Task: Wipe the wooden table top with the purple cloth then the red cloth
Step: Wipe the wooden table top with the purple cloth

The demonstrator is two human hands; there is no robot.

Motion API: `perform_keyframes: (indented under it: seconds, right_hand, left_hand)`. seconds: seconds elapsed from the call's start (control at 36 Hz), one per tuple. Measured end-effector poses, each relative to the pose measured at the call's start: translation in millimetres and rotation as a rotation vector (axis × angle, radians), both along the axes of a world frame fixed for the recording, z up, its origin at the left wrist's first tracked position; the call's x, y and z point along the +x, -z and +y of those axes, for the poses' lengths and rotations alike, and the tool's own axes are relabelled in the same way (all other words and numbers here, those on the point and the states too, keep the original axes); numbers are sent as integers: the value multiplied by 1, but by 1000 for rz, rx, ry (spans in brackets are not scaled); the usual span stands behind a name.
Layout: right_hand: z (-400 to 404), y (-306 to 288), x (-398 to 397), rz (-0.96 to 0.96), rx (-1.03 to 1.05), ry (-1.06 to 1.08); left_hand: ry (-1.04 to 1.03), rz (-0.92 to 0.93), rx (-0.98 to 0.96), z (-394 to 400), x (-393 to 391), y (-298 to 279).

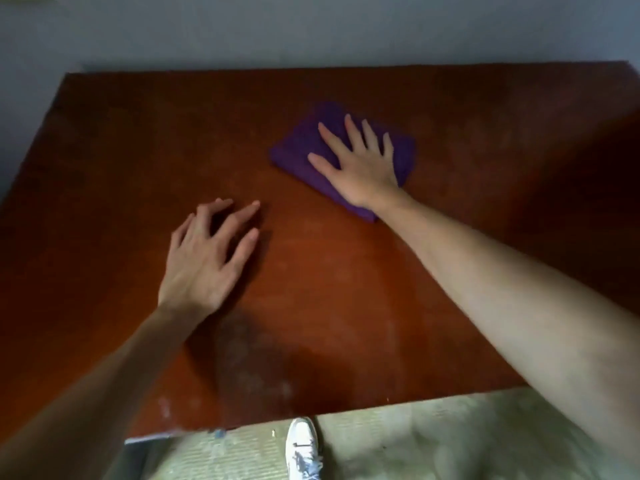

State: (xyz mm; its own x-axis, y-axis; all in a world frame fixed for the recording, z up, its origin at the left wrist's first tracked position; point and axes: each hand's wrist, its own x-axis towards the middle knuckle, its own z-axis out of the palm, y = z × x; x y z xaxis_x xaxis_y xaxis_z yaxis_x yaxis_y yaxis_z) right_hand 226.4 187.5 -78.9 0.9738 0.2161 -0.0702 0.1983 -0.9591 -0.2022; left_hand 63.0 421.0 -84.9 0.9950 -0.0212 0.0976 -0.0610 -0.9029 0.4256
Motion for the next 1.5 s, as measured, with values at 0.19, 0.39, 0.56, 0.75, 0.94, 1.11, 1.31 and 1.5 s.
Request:
perform_keyframes:
  seconds: [0.19,0.39,0.56,0.75,0.94,1.11,1.31,1.5]
  right_hand:
    - [-64,9,-198,-107,26,-137]
    - [-128,8,-255,-105,-40,-428]
    - [-146,-4,-185,-14,-61,-689]
    - [-149,-6,-47,-37,-124,-724]
    - [-141,-11,75,-32,-89,-485]
    - [-137,-10,161,-38,-75,-335]
    - [-128,-13,183,-40,-55,-255]
    - [-124,-14,143,6,-50,-128]
  left_hand:
    - [-124,-87,-145,-19,-21,-9]
    - [-17,-125,-229,-92,-51,0]
    - [13,-105,-240,-120,-41,-3]
    - [-47,-37,-188,-127,-16,-3]
    - [132,55,110,-131,-15,-2]
    - [148,83,133,-133,-13,0]
    - [146,78,145,-129,-7,4]
    - [148,53,128,-131,-6,-1]
